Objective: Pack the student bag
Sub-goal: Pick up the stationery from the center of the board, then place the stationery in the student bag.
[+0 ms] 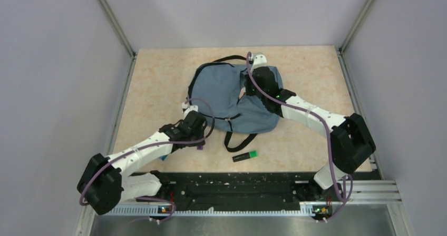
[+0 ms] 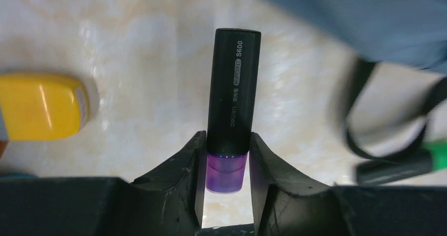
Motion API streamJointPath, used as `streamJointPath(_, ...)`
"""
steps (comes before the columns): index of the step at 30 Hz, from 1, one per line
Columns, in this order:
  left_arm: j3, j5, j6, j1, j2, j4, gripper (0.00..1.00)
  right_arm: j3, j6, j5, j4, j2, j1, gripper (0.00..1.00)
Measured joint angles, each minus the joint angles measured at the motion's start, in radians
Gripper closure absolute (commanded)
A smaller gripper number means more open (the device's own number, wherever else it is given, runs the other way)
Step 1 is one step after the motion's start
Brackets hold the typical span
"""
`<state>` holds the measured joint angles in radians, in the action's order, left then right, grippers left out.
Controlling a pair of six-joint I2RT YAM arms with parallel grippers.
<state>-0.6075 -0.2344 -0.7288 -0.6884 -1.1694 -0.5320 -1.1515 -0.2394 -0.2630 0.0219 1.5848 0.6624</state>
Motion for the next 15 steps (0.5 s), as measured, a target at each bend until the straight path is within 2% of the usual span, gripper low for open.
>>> streamJointPath(8,-0.214,0.074,0.085,0.000,0.012,0.124,0.75,0.000,0.000,-0.001,-0.002,0.000,-0.002,1.00)
streamJointPath(15,-0.342,0.146,0.163,0.000,-0.075,0.205,0.75,0.000,0.000,0.000,-0.002,0.000,-0.003,1.00)
